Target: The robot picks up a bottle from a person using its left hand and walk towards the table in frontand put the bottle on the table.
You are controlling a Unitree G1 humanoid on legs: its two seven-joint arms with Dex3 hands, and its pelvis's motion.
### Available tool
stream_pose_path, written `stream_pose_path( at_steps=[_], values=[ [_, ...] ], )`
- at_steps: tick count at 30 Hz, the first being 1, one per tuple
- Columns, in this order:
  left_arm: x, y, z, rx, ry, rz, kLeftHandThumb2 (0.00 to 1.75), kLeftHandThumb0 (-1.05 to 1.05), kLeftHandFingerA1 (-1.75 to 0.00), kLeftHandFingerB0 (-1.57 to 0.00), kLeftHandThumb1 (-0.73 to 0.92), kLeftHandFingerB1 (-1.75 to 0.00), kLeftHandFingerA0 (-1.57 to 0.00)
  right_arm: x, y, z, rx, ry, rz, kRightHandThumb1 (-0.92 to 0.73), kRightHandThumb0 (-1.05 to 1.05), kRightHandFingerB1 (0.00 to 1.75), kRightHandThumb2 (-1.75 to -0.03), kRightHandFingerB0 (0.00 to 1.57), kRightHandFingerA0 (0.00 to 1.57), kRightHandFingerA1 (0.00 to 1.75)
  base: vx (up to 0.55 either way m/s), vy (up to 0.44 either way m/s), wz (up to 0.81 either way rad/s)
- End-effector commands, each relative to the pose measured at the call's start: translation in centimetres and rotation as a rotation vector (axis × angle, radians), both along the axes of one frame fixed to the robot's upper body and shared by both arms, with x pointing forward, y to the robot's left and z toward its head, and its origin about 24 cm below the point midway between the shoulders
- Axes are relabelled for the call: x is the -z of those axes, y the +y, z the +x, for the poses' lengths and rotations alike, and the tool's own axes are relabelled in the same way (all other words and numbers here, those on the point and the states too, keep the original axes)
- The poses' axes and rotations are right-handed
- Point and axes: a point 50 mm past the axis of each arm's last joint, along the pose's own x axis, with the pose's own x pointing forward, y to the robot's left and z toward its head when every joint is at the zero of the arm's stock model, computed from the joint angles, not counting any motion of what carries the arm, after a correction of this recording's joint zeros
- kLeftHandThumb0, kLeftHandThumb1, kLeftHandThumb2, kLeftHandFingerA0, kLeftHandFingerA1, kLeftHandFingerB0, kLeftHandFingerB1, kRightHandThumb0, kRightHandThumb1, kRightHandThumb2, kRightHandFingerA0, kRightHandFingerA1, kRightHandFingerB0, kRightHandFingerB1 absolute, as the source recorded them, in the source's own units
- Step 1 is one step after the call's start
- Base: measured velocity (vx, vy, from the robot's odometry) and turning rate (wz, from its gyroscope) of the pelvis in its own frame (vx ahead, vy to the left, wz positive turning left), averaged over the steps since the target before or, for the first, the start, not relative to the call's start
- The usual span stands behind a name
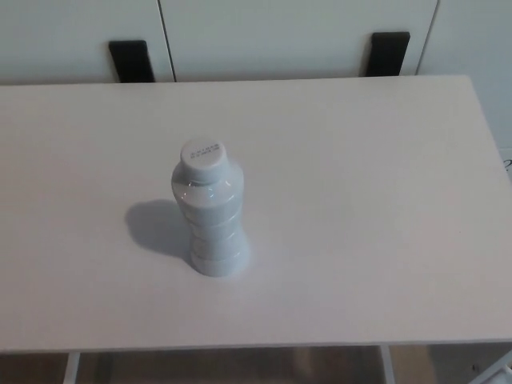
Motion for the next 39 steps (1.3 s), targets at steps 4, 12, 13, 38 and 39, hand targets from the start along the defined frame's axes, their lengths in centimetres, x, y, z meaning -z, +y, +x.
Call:
stream_pose_path(
  at_steps=[4, 12, 13, 38, 39],
  values=[
    [-1.7, 1.3, -3.1, 0.636, 0.122, 0.024, 0.56, -0.34, -0.48, -0.51, 0.55, -0.42, -0.59, -0.2, -0.5, -0.1, -0.001, 0.014, -0.013, -0.67, -0.45, 0.38, -0.6, 0.49, 0.64, 0.46, 0.0, 0.0, 0.0],
    [6.9, 6.8, 0.6, 0.292, 0.325, 0.64, 0.74, -0.43, -0.57, -0.48, 0.51, -0.5, -0.65, -0.3, -0.7, -0.3, -0.015, 0.019, -0.017, -0.68, -0.45, 0.38, -0.6, 0.48, 0.64, 0.45, 0.0, 0.0, 0.0],
    [7.8, 7.4, 0.9, 0.265, 0.333, 0.731, 0.74, -0.43, -0.56, -0.46, 0.52, -0.48, -0.66, -0.1, -0.6, -0.4, -0.015, 0.022, -0.015, -0.56, -0.5, 0.51, -0.86, 0.41, 0.55, 0.58, 0.0, 0.0, 0.0],
    [14.3, 10.6, 0.4, -0.094, 0.709, 0.734, 0.6, -0.31, -0.44, -0.49, 0.68, -0.39, -0.6, 0.0, -0.6, -0.9, -0.028, 0.049, -0.017, -0.69, -0.45, 0.38, -0.61, 0.49, 0.61, 0.44, 0.0, 0.0, 0.0],
    [14.3, 10.6, 0.4, -0.094, 0.709, 0.734, 0.6, -0.31, -0.44, -0.49, 0.68, -0.39, -0.6, 0.0, -0.6, -0.9, -0.028, 0.049, -0.017, -0.69, -0.45, 0.38, -0.61, 0.49, 0.61, 0.44, 0.0, 0.0, 0.0]
  ],
)
